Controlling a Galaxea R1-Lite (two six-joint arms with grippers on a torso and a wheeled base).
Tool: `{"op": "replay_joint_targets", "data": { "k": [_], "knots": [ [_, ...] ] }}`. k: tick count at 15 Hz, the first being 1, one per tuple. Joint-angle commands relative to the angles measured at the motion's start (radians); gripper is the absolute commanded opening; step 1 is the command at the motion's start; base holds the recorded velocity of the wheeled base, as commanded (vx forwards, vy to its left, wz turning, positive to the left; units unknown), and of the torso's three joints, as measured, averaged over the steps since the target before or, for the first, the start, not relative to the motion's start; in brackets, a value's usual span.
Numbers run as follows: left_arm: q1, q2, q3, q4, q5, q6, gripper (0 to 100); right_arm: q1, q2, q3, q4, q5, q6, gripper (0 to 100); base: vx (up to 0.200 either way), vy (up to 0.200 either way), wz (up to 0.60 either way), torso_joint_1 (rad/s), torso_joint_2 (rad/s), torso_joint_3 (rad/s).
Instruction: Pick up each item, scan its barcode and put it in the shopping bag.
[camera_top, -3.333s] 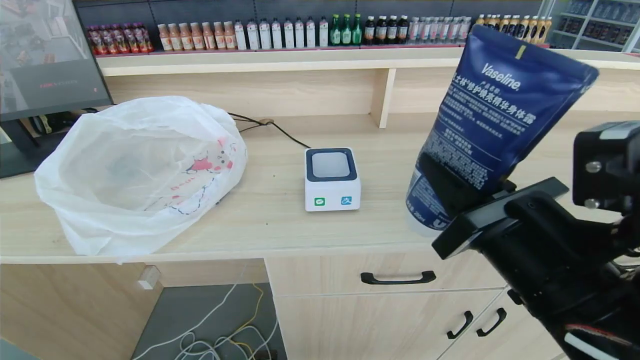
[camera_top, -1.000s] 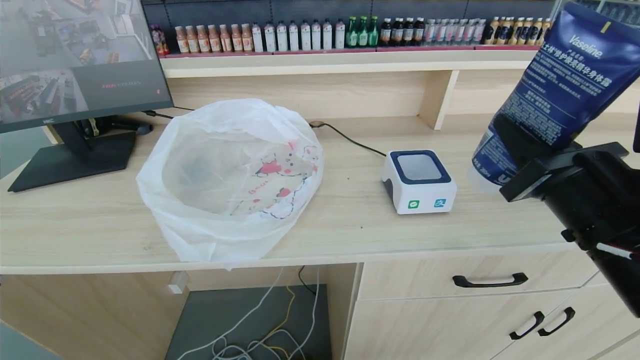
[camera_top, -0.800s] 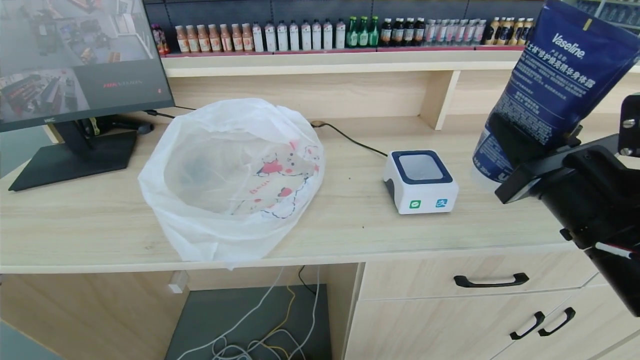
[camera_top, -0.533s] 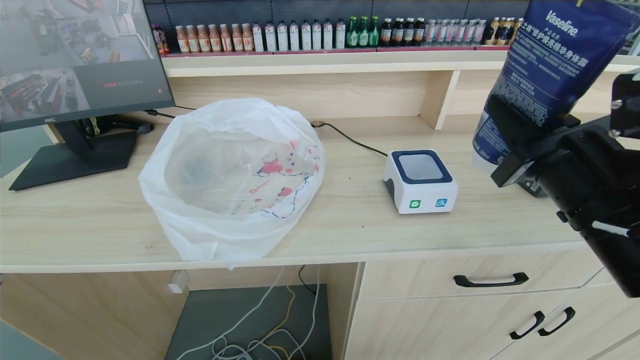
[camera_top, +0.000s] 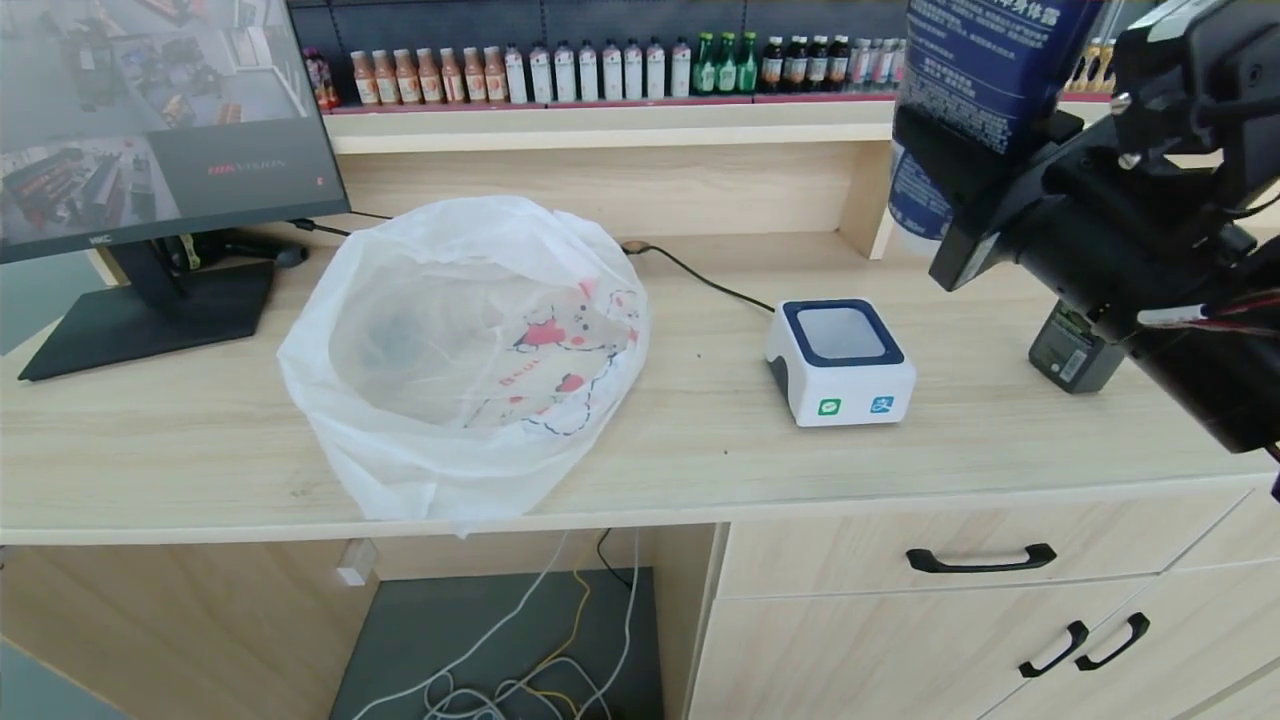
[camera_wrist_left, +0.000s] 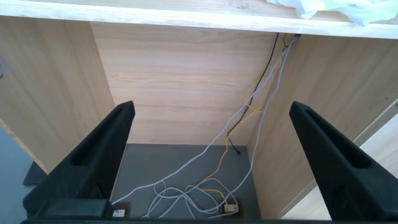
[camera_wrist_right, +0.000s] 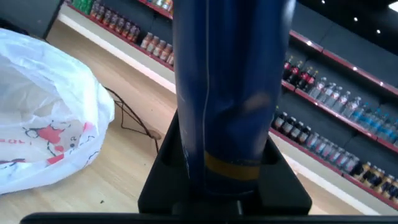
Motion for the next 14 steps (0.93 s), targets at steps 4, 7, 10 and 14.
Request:
{"op": "replay_joint_targets", "data": {
  "k": [4, 7, 10, 14],
  "knots": [
    [0.0, 0.0, 0.0, 0.0, 0.0, 0.0, 100, -0.061, 0.065, 0.01, 0.037, 0.247, -0.2, 0, 0.0, 0.0, 0.0, 0.0, 0.0, 0.0],
    [0.001, 0.0, 0.0, 0.0, 0.0, 0.0, 100, -0.094, 0.08, 0.007, 0.075, 0.344, -0.226, 0, 0.0, 0.0, 0.0, 0.0, 0.0, 0.0],
    [0.001, 0.0, 0.0, 0.0, 0.0, 0.0, 100, -0.16, 0.113, 0.0, 0.078, 0.448, -0.246, 0, 0.0, 0.0, 0.0, 0.0, 0.0, 0.0],
    [0.001, 0.0, 0.0, 0.0, 0.0, 0.0, 100, -0.252, 0.179, -0.044, 0.077, 0.626, -0.269, 0, 0.0, 0.0, 0.0, 0.0, 0.0, 0.0]
  ]
}}
